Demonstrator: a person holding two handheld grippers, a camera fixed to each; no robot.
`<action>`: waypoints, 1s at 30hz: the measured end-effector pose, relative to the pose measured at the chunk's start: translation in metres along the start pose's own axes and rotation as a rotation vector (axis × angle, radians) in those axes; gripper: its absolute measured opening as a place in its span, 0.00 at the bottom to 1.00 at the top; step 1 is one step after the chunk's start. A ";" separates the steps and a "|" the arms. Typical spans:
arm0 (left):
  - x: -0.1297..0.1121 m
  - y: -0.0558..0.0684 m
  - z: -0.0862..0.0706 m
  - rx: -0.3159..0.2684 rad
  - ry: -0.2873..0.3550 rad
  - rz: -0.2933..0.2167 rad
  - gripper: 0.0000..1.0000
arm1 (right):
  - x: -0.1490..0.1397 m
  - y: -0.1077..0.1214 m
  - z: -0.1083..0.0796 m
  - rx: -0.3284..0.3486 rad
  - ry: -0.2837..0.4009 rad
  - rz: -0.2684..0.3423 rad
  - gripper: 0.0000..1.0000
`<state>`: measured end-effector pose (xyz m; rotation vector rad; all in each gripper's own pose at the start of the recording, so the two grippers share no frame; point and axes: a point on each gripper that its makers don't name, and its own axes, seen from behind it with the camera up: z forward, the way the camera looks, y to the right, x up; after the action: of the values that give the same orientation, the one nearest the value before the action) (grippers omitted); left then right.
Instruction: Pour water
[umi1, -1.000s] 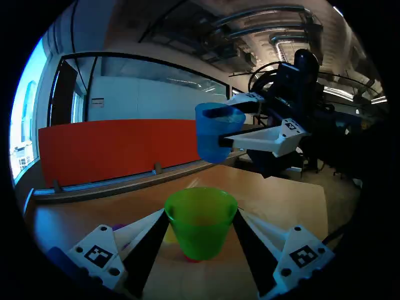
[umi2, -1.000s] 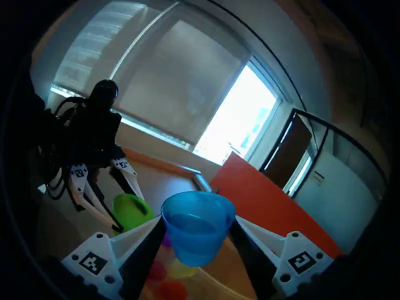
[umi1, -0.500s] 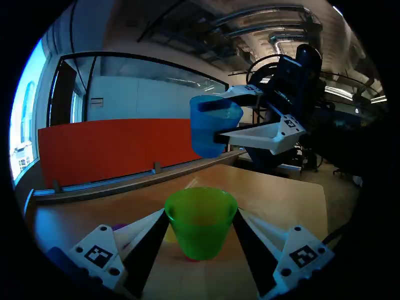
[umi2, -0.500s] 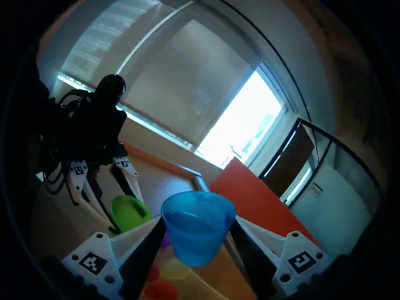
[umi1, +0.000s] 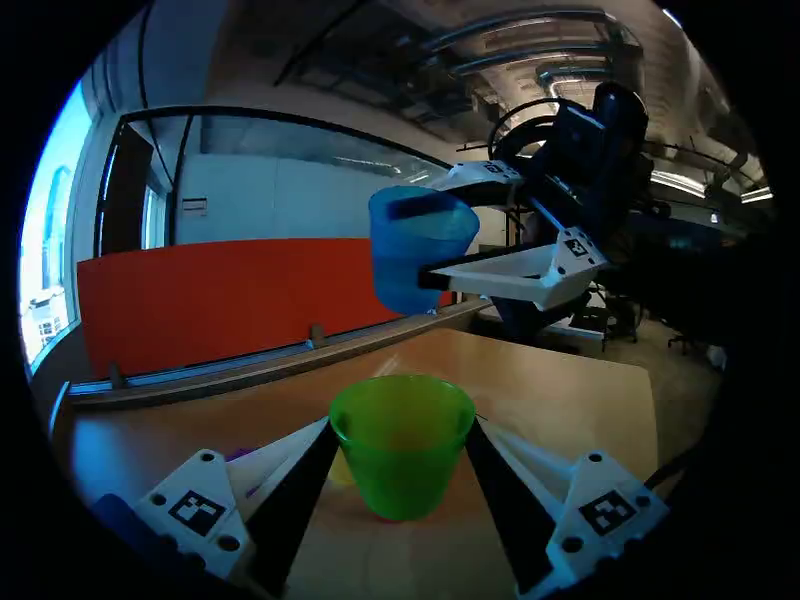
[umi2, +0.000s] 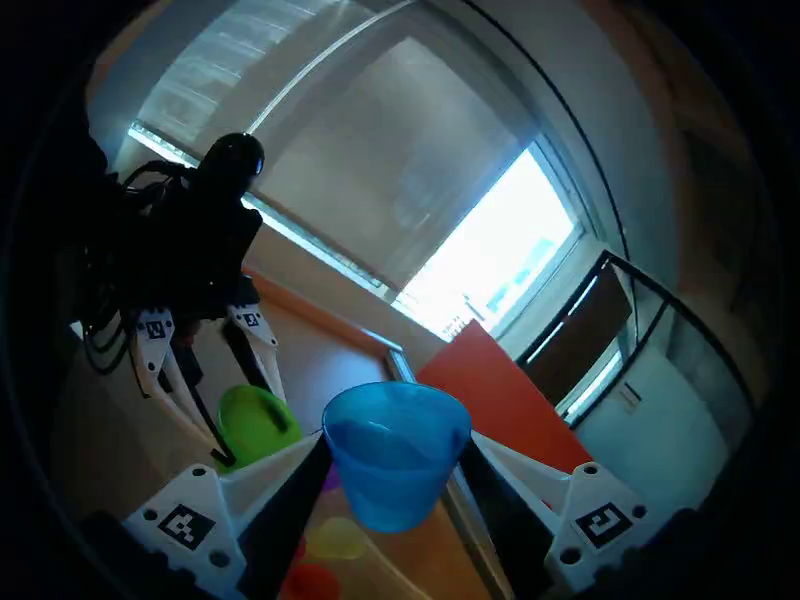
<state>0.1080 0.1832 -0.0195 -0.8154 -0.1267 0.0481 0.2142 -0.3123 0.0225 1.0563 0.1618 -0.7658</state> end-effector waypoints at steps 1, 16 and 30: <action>0.000 0.000 0.000 0.000 0.001 0.001 0.87 | 0.000 0.000 0.001 0.001 0.000 -0.005 0.89; -0.001 0.002 -0.002 -0.002 0.005 0.005 0.87 | 0.005 0.003 0.014 -0.004 -0.012 -0.089 0.89; 0.001 0.002 -0.003 -0.006 0.013 0.004 0.87 | 0.013 0.004 0.018 -0.006 -0.016 -0.168 0.89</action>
<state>0.1093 0.1828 -0.0227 -0.8222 -0.1131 0.0461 0.2225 -0.3330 0.0285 1.0392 0.2413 -0.9241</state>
